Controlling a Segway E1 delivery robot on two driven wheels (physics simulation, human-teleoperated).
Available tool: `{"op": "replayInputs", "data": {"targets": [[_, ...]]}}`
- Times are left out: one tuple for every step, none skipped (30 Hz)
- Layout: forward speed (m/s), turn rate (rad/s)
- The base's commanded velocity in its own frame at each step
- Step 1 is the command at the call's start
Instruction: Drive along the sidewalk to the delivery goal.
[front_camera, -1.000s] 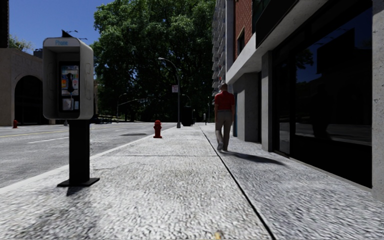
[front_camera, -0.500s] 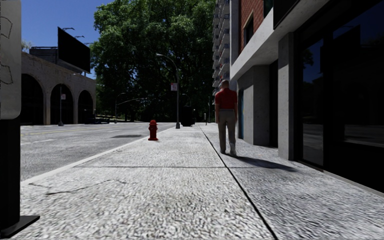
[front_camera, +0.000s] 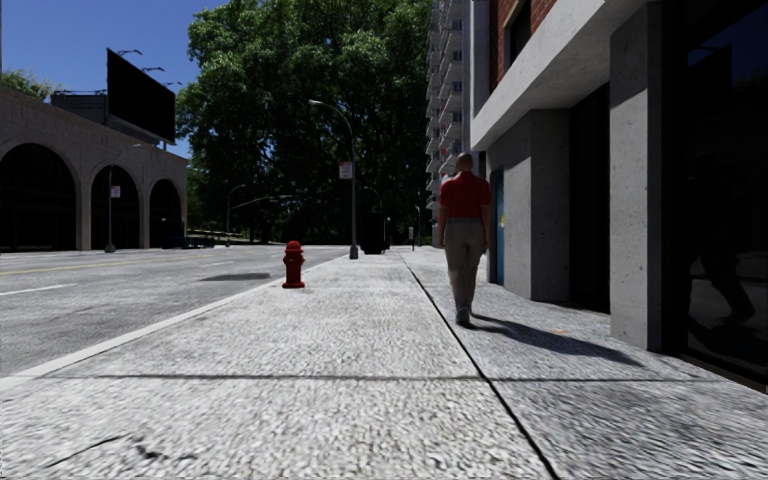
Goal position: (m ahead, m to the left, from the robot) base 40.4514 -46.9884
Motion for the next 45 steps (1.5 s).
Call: {"op": "replayInputs", "data": {"targets": [[2.00, 0.00], [2.00, 0.00], [2.00, 0.00], [2.00, 0.00], [2.00, 0.00], [2.00, 0.00], [2.00, 0.00], [2.00, 0.00], [2.00, 0.00], [2.00, 0.00], [2.00, 0.00], [2.00, 0.00], [2.00, 0.00], [2.00, 0.18], [2.00, 0.18], [2.00, 0.28], [2.00, 0.30], [2.00, 0.30], [2.00, 0.24], [2.00, 0.02], [2.00, 0.00], [2.00, 0.00], [2.00, 0.00], [2.00, 0.00], [2.00, 0.00], [2.00, 0.00], [2.00, 0.00], [2.00, 0.00], [2.00, 0.00], [2.00, 0.05], [2.00, 0.10], [2.00, 0.11], [2.00, 0.11], [2.00, 0.16], [2.00, 0.18], [2.00, 0.18], [2.00, 0.18], [2.00, 0.18], [2.00, 0.12], [2.00, 0.12], [2.00, 0.00], [2.00, 0.00], [2.00, 0.00], [2.00, 0.00], [2.00, 0.00]]}}
